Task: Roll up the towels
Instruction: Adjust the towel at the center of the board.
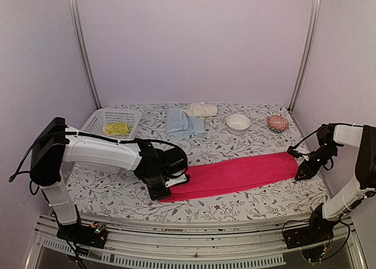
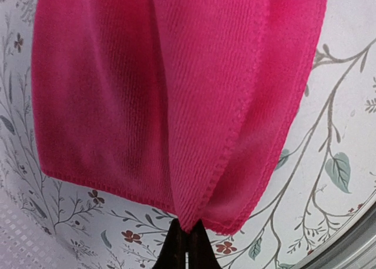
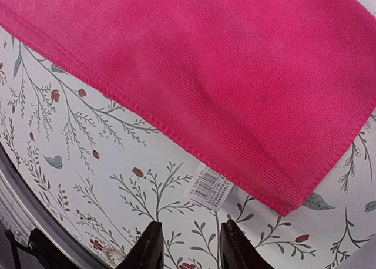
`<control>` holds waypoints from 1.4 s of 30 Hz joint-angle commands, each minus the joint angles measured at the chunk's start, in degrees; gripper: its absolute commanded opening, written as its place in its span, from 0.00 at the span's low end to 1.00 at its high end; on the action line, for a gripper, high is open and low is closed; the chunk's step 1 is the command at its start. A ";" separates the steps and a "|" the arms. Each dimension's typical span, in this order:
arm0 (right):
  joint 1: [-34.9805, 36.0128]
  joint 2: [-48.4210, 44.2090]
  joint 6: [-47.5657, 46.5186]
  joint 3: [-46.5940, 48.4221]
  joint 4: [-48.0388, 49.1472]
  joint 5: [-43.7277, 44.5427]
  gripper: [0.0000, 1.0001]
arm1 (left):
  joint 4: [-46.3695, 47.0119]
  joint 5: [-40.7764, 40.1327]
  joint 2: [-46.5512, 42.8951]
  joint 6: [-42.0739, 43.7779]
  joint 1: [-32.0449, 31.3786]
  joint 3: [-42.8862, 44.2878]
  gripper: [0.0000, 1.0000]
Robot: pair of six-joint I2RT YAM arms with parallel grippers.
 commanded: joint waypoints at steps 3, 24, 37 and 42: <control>-0.15 -2.08 -4.47 -0.56 -4.13 0.39 0.35 | -2.57 -2.85 -4.43 0.35 -0.70 2.12 0.00; 0.04 1.29 -7.36 -2.75 14.25 14.26 0.36 | -5.24 -7.98 -5.98 0.00 -0.87 3.40 0.00; 0.61 4.01 -8.35 -2.81 13.57 14.23 0.05 | -5.39 -5.04 -7.19 1.98 -2.20 2.07 0.00; 0.41 2.85 -9.69 -3.82 13.58 15.78 0.04 | -3.80 -1.83 -8.66 5.07 -4.41 -2.31 0.00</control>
